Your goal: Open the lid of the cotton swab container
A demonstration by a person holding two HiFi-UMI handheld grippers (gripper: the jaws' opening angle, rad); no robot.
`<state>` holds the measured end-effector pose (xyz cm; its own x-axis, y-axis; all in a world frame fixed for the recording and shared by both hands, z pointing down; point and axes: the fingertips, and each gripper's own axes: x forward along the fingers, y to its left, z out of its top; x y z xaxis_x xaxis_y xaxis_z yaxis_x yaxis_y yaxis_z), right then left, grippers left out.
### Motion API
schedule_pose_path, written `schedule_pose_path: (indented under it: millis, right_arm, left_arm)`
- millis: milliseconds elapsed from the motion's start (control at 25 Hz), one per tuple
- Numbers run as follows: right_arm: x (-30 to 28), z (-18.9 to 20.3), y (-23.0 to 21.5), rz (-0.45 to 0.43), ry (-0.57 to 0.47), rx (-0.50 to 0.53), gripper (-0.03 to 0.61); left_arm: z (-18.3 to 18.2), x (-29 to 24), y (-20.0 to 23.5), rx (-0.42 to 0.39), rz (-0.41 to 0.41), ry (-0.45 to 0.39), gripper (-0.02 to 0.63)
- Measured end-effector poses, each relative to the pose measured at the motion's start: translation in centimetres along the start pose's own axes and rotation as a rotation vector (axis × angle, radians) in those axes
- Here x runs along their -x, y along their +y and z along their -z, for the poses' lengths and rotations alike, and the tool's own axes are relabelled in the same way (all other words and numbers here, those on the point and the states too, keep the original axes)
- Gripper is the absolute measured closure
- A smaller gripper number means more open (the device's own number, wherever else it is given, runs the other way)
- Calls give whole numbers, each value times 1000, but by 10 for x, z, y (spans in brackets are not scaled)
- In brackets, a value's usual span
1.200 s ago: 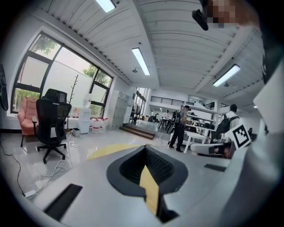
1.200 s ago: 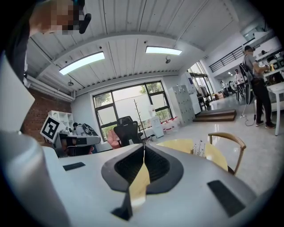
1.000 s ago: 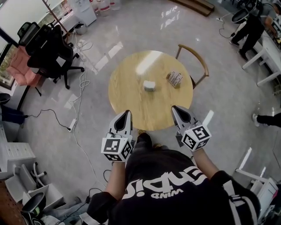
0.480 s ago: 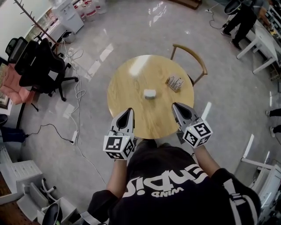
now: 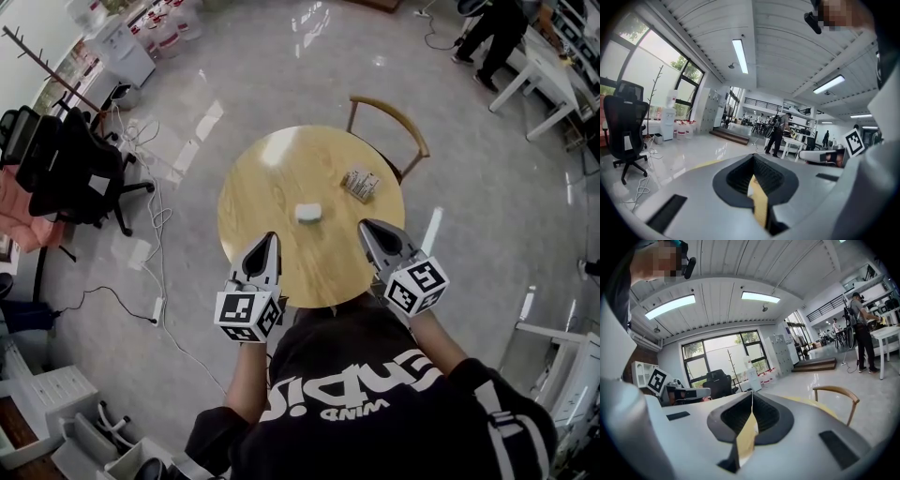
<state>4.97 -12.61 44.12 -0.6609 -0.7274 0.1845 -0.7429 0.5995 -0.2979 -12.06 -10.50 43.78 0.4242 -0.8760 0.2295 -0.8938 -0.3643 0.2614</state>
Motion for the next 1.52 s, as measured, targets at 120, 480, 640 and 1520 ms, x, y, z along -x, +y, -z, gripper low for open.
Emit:
schedule_pose_path:
  millis: [120,480,640,1520]
  right_arm:
    - [-7,-6,-8,-17,5,8,575]
    - [-33,-18,-5,-101,-19,29,574]
    - [-45,-20,-4,-134,-13,36,499]
    - [-90,33,2,-300,158,84,276]
  left_arm:
    - [-3,-8,2,11,-15,-8,606]
    - [-8,-18,16,9,-43,-10,605]
    - [-10,-20,23,7,-62,-13,606]
    - [-10,-35,38,6,-58,0,606]
